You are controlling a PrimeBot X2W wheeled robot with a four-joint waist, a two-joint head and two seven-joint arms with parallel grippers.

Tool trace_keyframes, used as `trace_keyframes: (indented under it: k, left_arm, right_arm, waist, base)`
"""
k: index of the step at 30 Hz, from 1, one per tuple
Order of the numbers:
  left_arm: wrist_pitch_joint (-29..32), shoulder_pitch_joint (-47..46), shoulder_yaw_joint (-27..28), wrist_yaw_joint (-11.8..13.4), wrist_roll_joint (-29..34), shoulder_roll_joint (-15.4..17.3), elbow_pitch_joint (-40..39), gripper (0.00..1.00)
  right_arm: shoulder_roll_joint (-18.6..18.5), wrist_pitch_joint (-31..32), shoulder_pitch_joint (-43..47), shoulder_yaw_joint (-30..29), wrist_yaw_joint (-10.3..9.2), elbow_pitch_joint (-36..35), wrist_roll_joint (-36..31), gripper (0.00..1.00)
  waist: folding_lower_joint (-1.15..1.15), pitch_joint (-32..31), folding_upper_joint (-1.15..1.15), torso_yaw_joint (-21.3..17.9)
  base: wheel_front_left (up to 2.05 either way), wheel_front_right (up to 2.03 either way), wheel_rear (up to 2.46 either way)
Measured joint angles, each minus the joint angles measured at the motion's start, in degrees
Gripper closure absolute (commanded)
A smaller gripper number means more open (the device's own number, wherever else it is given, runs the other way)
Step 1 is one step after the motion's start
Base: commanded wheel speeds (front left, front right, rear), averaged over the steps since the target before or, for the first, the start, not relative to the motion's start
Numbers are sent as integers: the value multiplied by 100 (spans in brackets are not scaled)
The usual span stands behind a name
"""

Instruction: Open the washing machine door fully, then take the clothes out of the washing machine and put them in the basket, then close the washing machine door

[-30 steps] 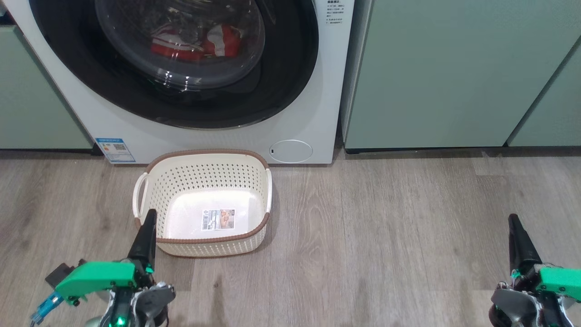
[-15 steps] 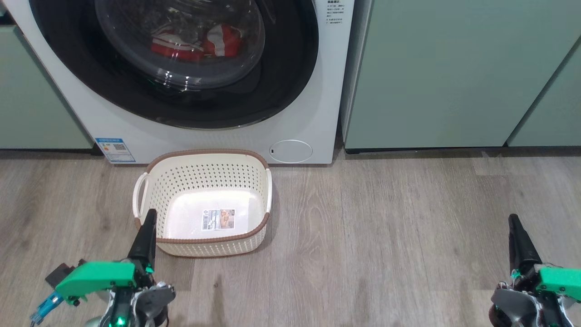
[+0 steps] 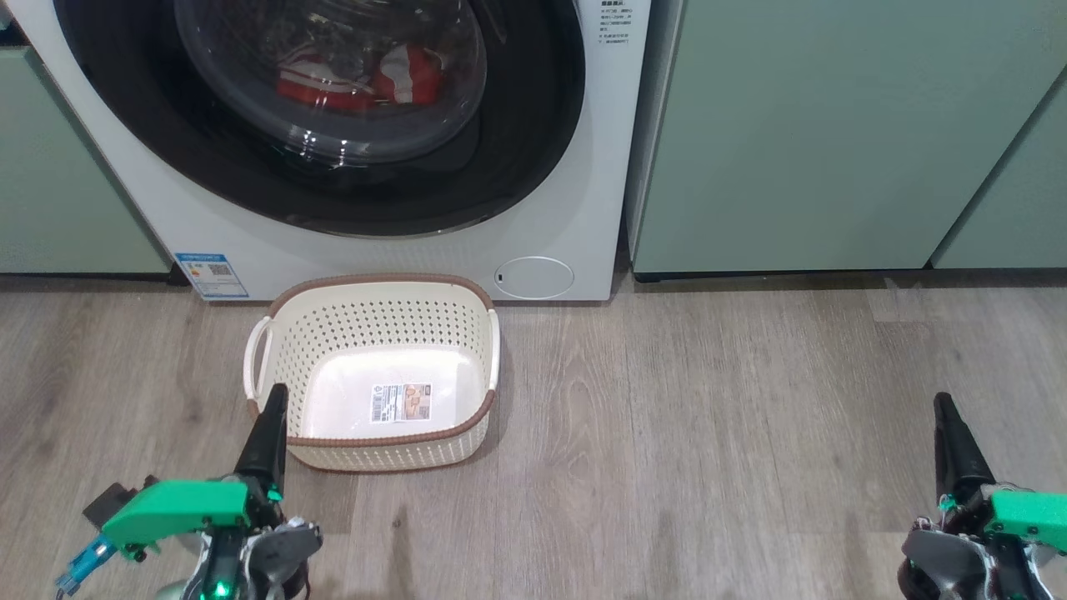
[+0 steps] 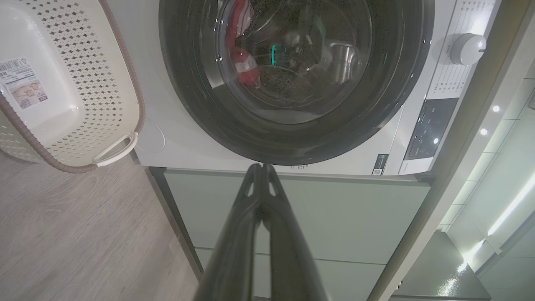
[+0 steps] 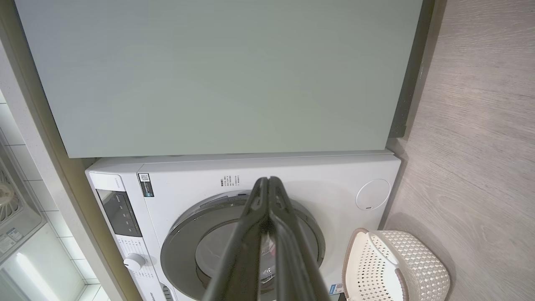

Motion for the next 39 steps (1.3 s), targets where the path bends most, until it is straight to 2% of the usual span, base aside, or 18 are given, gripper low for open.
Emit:
trace_keyframes:
  k: [39]
  left_arm:
    - [0,0,0,0,0,0,0,100]
  right_arm:
    - [0,0,0,0,0,0,0,100]
  waist:
    - [0,0,0,0]
  base:
    - [0,0,0]
